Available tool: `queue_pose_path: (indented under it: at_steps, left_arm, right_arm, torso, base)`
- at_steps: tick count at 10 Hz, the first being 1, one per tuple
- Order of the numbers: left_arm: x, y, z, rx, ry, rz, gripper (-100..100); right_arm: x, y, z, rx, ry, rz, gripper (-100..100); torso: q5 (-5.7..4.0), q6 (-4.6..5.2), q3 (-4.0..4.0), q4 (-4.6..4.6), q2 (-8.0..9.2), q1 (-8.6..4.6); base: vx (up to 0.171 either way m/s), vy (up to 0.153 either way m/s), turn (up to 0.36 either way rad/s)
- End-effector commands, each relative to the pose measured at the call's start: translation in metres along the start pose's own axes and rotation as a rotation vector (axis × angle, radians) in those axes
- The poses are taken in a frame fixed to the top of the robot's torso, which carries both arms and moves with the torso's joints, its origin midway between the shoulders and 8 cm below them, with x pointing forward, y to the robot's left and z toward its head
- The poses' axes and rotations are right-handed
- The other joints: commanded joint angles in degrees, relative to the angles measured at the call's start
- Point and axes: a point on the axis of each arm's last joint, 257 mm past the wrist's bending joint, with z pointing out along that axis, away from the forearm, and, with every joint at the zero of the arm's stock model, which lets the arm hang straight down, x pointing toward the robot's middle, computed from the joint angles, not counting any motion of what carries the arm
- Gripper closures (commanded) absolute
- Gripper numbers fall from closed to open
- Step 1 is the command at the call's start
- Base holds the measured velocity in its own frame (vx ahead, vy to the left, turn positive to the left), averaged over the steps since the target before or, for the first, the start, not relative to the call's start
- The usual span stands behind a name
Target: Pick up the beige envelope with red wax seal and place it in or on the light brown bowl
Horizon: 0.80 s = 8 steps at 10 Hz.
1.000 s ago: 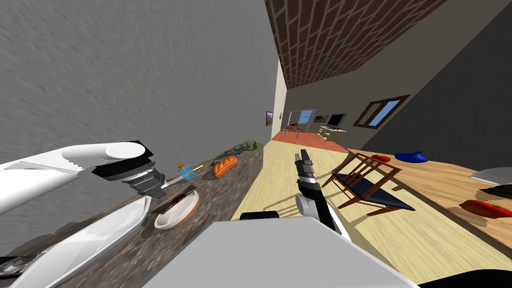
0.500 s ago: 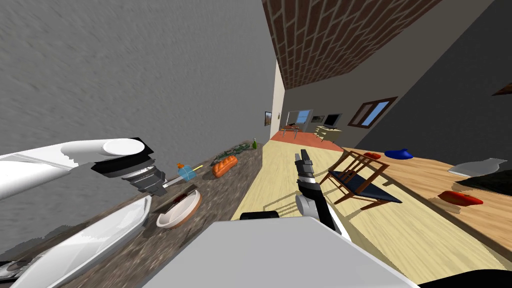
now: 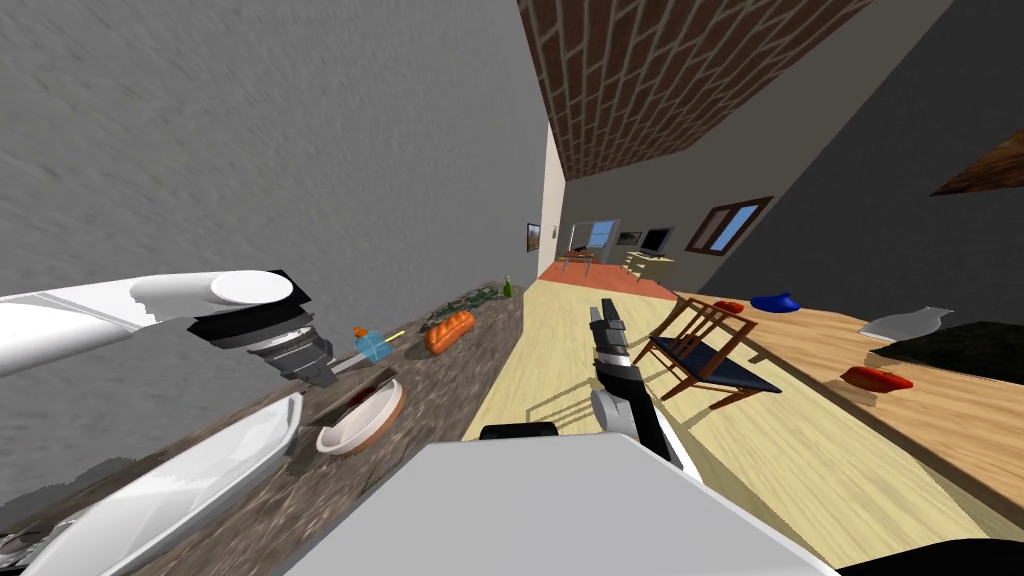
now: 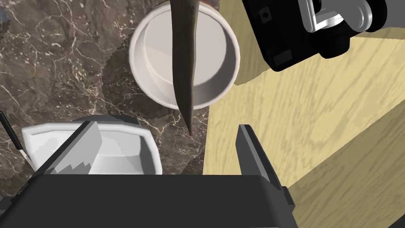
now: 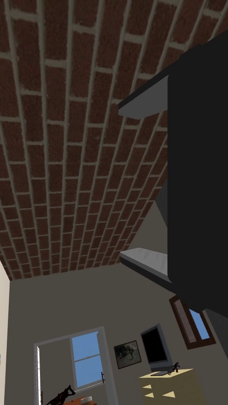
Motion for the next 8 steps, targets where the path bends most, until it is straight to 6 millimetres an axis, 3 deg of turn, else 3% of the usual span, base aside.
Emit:
queue_pose_path:
  at_steps: [1,2,3,8]
  left_arm:
    - [0.0047,0.0029,-0.0034,-0.008,0.007,-0.007,-100]
    - [0.0027,0.001,-0.0026,-0.004,0.003,-0.006,-100]
    - [0.0034,0.0008,-0.0028,-0.004,0.005,-0.007,0]
    - [0.0033,0.0008,-0.0028,-0.004,0.005,-0.007,0]
  right_arm:
    - [0.0,0.0,0.0,0.0,0.0,0.0,0]
    - [0.0,0.0,0.0,0.0,0.0,0.0,0]
    - [0.0,0.0,0.0,0.0,0.0,0.0,0]
    - [0.0,0.0,0.0,0.0,0.0,0.0,0]
  torso:
    - [0.0,0.0,0.0,0.0,0.0,0.0]
    - [0.0,-0.02,-0.01,0.0,-0.02,-0.02]
    - [0.0,-0.02,-0.03,-0.01,-0.07,-0.05]
    - [-0.01,-0.02,-0.07,-0.03,-0.13,-0.08]
  base:
    - [-0.029,0.02,-0.033]
    - [-0.009,0.007,-0.003]
    - [0.0,0.0,0.0]
    - [0.0,0.0,0.0]
